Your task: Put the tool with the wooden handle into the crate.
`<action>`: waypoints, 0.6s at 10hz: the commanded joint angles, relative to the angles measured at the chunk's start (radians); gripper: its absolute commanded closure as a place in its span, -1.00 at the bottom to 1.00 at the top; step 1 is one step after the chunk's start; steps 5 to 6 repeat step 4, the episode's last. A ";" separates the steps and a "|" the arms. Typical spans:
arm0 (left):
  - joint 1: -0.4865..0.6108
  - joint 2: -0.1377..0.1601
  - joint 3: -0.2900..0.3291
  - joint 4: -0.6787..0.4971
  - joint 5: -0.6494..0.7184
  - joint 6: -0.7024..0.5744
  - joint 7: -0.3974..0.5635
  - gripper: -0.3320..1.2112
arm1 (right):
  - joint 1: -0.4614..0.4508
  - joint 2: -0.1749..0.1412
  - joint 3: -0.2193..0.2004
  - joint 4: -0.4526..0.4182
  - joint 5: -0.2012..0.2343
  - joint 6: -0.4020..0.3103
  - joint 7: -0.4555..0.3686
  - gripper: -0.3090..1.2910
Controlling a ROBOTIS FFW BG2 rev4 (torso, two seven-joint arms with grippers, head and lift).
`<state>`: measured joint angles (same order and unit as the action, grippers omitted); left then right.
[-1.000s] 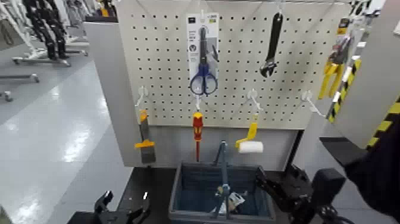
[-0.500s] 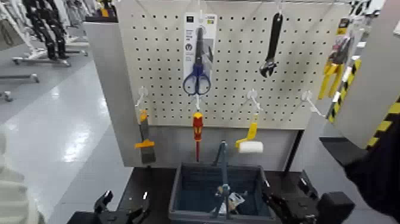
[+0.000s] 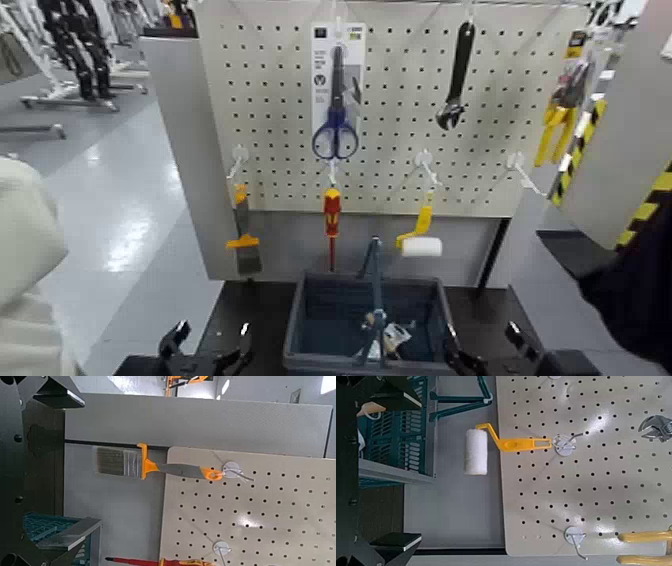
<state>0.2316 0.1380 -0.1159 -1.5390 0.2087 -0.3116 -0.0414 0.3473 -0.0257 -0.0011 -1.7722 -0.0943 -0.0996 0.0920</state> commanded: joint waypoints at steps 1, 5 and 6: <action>0.000 0.000 0.001 0.000 -0.002 0.000 0.000 -0.43 | 0.019 0.006 -0.002 -0.009 0.021 0.000 -0.006 -0.44; 0.000 0.000 0.001 0.000 -0.002 0.000 0.000 -0.43 | 0.021 0.009 -0.002 -0.013 0.047 -0.005 -0.003 -0.44; 0.000 0.000 0.001 0.000 -0.002 0.000 0.000 -0.43 | 0.021 0.009 -0.002 -0.013 0.047 -0.005 -0.003 -0.44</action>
